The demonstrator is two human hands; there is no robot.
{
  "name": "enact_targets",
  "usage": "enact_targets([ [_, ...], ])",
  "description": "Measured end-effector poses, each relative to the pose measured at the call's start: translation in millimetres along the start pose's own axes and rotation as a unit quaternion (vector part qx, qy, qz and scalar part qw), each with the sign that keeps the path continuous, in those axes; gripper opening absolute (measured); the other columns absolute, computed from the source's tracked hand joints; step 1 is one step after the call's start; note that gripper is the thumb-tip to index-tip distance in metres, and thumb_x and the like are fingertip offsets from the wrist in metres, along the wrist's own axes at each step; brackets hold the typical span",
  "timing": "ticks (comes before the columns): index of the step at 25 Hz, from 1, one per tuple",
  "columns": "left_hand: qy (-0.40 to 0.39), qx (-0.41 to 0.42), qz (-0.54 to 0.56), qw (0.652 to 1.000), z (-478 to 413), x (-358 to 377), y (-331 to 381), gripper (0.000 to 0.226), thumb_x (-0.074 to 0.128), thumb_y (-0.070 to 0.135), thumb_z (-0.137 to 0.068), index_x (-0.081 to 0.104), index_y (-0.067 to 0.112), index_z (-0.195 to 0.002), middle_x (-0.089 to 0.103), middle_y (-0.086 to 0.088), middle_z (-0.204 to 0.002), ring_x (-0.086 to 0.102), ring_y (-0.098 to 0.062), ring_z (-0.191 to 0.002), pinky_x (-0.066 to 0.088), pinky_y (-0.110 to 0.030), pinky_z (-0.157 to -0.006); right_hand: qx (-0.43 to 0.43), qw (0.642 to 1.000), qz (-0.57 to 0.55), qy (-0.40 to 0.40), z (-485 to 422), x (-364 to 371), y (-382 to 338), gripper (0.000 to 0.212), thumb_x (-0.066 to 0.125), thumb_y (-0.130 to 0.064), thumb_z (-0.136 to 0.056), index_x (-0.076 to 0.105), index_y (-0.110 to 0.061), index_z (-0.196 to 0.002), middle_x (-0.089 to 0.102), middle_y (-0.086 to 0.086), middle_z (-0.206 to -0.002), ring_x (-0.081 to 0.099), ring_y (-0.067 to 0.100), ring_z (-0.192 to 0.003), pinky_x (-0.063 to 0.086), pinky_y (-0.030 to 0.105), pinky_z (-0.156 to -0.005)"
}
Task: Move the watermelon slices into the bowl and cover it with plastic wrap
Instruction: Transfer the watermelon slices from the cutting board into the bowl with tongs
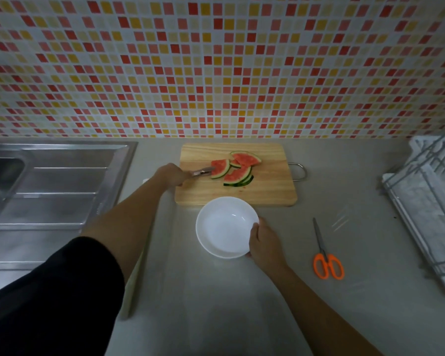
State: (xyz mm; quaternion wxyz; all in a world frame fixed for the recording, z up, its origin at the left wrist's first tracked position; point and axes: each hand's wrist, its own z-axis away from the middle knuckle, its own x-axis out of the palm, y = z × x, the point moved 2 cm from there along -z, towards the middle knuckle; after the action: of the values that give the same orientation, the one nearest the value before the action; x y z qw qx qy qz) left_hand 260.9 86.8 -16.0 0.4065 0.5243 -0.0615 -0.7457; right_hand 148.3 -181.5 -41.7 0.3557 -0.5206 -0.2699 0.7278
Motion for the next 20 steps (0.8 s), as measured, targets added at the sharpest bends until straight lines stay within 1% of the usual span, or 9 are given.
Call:
enact_targets([
  [3, 0.001, -0.018, 0.053, 0.998, 1.4, 5.1, 3.4, 0.042, 0.064, 0.045, -0.082, 0.066, 0.006, -0.097, 0.065, -0.001, -0.072, 0.054, -0.016, -0.063, 0.041, -0.029, -0.065, 0.004, 1.0, -0.007, -0.002, 1.2, 0.2, -0.6, 0.029, 0.03, -0.023, -0.099, 0.047, -0.009, -0.118, 0.06, 0.012, -0.101, 0.064, 0.032, -0.09, 0.058, 0.051, -0.068],
  [6, -0.015, -0.026, 0.095, 0.995, 3.7, 12.5, 7.4, 0.037, 0.066, 0.047, -0.081, 0.061, 0.01, -0.081, 0.058, 0.001, -0.064, 0.044, -0.013, -0.052, 0.034, -0.024, -0.048, 0.008, 1.0, -0.007, -0.001, 0.5, -0.4, -1.2, 0.03, 0.03, -0.023, -0.099, 0.047, -0.007, -0.119, 0.061, 0.016, -0.107, 0.063, 0.034, -0.095, 0.056, 0.053, -0.074],
  [10, -0.006, -0.036, 0.125, 0.992, 5.5, 14.9, 9.8, 0.031, 0.069, 0.033, -0.081, 0.057, 0.009, -0.064, 0.05, -0.002, -0.055, 0.038, -0.016, -0.049, 0.028, -0.025, -0.046, 0.006, 1.0, -0.004, -0.002, 1.4, -0.6, -1.6, 0.03, 0.03, -0.022, -0.099, 0.047, -0.006, -0.118, 0.06, 0.017, -0.107, 0.062, 0.035, -0.095, 0.057, 0.054, -0.072],
  [12, 0.012, -0.024, 0.128, 0.991, 6.2, 8.3, 12.5, 0.028, 0.07, 0.027, -0.081, 0.061, 0.008, -0.063, 0.056, 0.0, -0.05, 0.045, -0.018, -0.055, 0.034, -0.026, -0.051, 0.007, 1.0, -0.008, -0.002, 1.5, -1.2, -1.7, 0.03, 0.03, -0.023, -0.099, 0.047, -0.006, -0.117, 0.06, 0.017, -0.106, 0.062, 0.035, -0.093, 0.057, 0.053, -0.069],
  [14, 0.035, 0.015, 0.117, 0.992, 5.9, -3.4, 15.7, 0.021, 0.071, 0.022, -0.081, 0.069, 0.003, -0.073, 0.067, -0.006, -0.07, 0.058, -0.022, -0.075, 0.045, -0.029, -0.07, 0.003, 1.0, -0.008, 0.0, 0.4, -1.2, -2.6, 0.03, 0.03, -0.024, -0.099, 0.048, -0.005, -0.115, 0.061, 0.018, -0.105, 0.063, 0.035, -0.092, 0.056, 0.054, -0.072],
  [15, 0.038, 0.041, 0.111, 0.992, 7.5, -11.2, 16.8, 0.02, 0.071, 0.021, -0.081, 0.072, 0.001, -0.082, 0.068, -0.009, -0.081, 0.06, -0.023, -0.083, 0.045, -0.032, -0.081, 0.001, 1.0, -0.01, 0.0, 0.5, -1.1, -3.1, 0.031, 0.029, -0.025, -0.1, 0.049, -0.006, -0.114, 0.061, 0.018, -0.105, 0.063, 0.035, -0.091, 0.056, 0.054, -0.072],
  [16, 0.029, 0.073, 0.105, 0.991, 11.6, -20.0, 16.9, 0.021, 0.071, 0.022, -0.082, 0.074, 0.003, -0.089, 0.068, -0.009, -0.085, 0.06, -0.022, -0.084, 0.045, -0.033, -0.085, 0.0, 1.0, -0.014, 0.0, 0.8, -0.6, -3.6, 0.032, 0.029, -0.027, -0.1, 0.049, -0.007, -0.113, 0.062, 0.017, -0.104, 0.063, 0.035, -0.091, 0.056, 0.054, -0.072],
  [18, -0.033, 0.125, 0.082, 0.988, 23.5, -38.3, 15.5, 0.019, 0.071, 0.027, -0.082, 0.075, 0.011, -0.092, 0.066, -0.002, -0.079, 0.055, -0.014, -0.071, 0.043, -0.026, -0.071, -0.004, 1.0, -0.021, 0.0, 1.8, 0.6, -3.9, 0.035, 0.027, -0.031, -0.1, 0.05, -0.009, -0.114, 0.063, 0.016, -0.103, 0.064, 0.033, -0.09, 0.056, 0.054, -0.073],
  [20, -0.125, 0.134, 0.023, 0.983, 34.9, -50.0, 14.2, 0.022, 0.071, 0.03, -0.08, 0.077, 0.011, -0.089, 0.062, 0.001, -0.071, 0.046, -0.01, -0.06, 0.036, -0.02, -0.053, -0.007, 1.0, -0.023, 0.006, 1.8, 1.2, -3.0, 0.036, 0.026, -0.032, -0.1, 0.051, -0.011, -0.115, 0.064, 0.015, -0.1, 0.065, 0.032, -0.087, 0.056, 0.053, -0.074],
])
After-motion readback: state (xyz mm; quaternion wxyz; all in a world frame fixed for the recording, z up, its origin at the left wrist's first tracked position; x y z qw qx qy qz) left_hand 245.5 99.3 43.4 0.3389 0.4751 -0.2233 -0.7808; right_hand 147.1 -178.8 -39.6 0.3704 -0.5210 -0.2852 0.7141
